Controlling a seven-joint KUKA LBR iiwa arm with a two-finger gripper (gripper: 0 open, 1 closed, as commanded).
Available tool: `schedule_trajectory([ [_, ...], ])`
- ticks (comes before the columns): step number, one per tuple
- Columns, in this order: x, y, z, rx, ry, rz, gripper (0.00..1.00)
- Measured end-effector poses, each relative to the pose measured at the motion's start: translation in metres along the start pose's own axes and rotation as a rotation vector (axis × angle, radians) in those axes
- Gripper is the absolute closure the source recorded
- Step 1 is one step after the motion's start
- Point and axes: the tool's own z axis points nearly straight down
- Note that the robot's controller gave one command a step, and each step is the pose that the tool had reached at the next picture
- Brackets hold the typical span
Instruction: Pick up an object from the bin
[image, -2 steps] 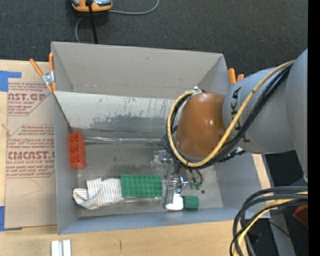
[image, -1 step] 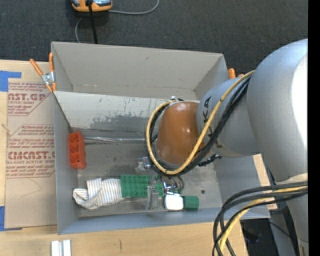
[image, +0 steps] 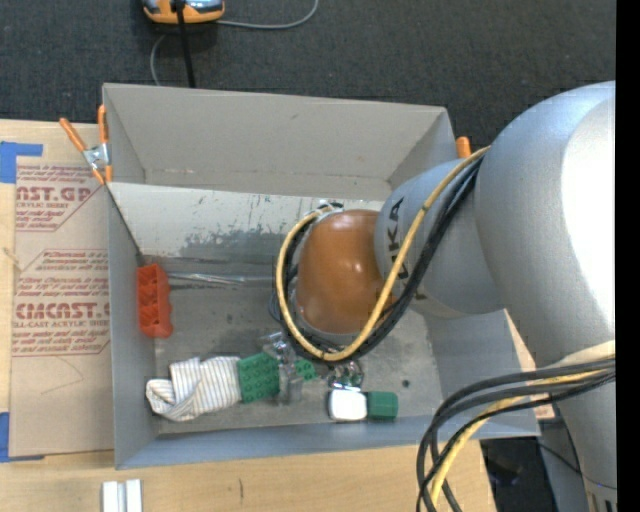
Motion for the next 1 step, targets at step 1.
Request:
schedule_trajectory([
  [1, 0.0000, -0.0001, 0.0000, 0.000, 0.000, 0.001, 1.00],
])
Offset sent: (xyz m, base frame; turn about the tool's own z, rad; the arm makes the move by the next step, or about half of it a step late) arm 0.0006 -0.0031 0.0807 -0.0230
